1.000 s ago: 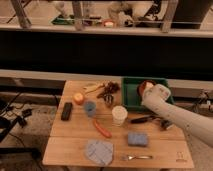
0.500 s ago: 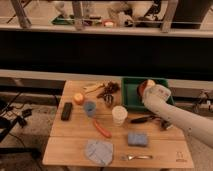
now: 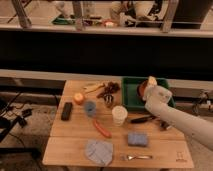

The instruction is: Stack bowls into tray

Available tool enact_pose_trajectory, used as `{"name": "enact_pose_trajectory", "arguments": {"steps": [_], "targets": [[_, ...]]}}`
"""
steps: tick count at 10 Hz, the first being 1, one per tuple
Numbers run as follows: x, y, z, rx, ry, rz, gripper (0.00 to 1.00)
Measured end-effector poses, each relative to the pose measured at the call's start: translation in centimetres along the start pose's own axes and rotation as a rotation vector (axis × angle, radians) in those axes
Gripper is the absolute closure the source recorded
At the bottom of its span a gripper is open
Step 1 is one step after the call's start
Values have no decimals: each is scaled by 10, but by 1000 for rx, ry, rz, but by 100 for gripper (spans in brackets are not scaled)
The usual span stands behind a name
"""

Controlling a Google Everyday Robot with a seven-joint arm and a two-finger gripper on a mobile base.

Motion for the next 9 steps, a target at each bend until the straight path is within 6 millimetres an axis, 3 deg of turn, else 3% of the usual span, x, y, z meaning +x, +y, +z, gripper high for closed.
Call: {"name": "enact_pose_trajectory", "arguments": {"steps": [3, 9], "targets": [[-1, -20, -20, 34, -22, 13, 20], [-4, -19, -19, 32, -25, 11, 20]]}}
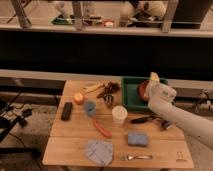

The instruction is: Stack bowls into tray

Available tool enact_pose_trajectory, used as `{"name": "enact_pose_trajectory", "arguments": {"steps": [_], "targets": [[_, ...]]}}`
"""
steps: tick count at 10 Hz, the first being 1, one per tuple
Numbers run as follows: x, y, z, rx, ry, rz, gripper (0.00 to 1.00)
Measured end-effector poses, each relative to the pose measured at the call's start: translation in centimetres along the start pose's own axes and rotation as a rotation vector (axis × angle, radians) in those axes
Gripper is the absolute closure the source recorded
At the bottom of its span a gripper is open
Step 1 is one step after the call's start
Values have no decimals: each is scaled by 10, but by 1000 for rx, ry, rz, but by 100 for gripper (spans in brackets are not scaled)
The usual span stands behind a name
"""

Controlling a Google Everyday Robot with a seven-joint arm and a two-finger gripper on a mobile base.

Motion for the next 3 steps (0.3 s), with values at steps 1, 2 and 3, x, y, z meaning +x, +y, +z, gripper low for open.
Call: {"name": "enact_pose_trajectory", "arguments": {"steps": [1, 2, 3], "targets": [[-1, 0, 0, 0, -1, -1, 20], [-1, 0, 0, 0, -1, -1, 20], [-1, 0, 0, 0, -1, 0, 20]]}}
